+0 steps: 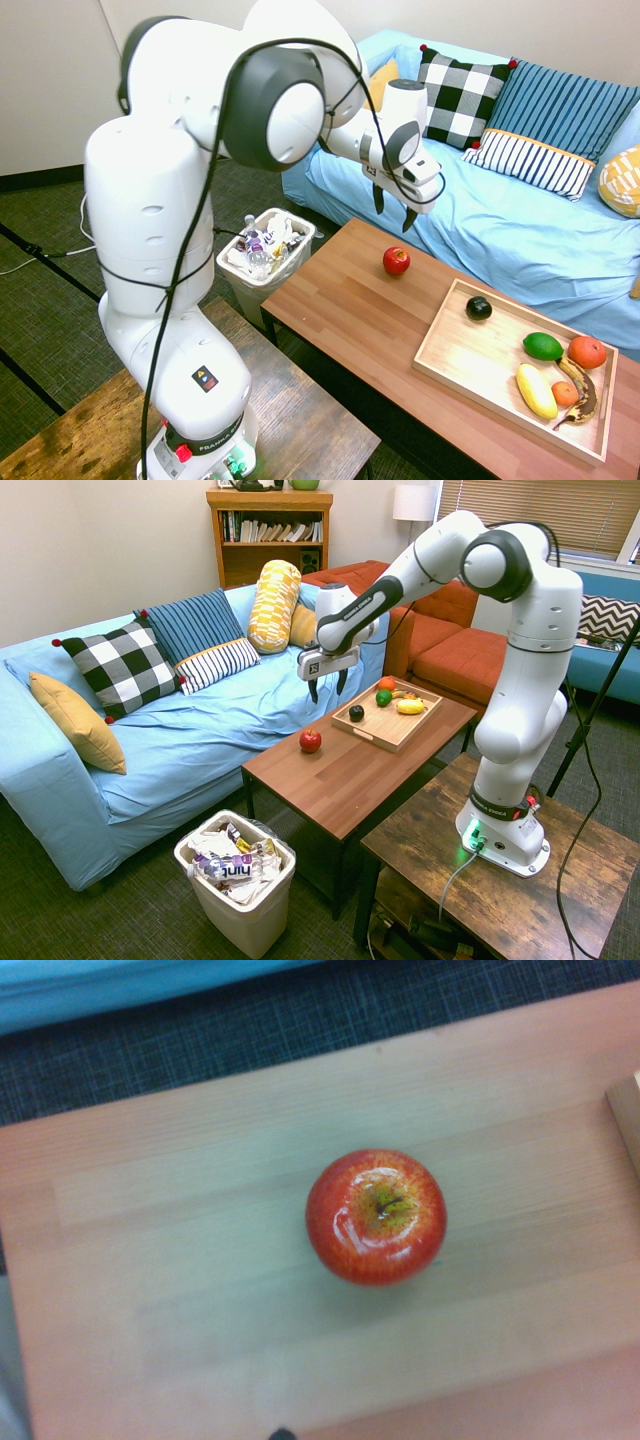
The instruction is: Put the apple in the tray
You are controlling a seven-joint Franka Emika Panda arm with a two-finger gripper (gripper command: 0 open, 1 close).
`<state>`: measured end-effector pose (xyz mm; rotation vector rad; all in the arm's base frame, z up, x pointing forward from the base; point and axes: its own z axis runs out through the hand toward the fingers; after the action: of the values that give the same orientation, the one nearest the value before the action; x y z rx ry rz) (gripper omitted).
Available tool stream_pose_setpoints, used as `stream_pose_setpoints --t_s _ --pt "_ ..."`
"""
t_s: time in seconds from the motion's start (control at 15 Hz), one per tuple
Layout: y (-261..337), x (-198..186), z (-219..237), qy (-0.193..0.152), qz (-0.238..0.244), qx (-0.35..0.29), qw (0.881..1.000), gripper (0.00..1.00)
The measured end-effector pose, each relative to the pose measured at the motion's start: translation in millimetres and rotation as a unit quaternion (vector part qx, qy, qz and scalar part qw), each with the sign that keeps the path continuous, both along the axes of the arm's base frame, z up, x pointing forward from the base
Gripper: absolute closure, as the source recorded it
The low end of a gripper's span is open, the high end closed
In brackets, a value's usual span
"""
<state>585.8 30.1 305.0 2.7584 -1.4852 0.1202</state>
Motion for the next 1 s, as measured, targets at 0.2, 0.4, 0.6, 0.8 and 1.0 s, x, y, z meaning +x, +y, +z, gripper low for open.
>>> stream_pose_setpoints --t_s 0.2,0.4,0.6,0.8,1.0 --pt "-3 36 -42 0.02 -0.008 -0.004 1.0 0.0" --pt "-1 53 -77 0.041 -0.017 0.0 0.999 0.0" --pt "3 60 -112 0.061 -0.019 -0.002 0.998 0.0" --pt "2 63 -134 0.073 -0.025 -0.002 0.997 0.0" --pt "3 60 -151 0.086 -0.028 0.0 0.996 0.0"
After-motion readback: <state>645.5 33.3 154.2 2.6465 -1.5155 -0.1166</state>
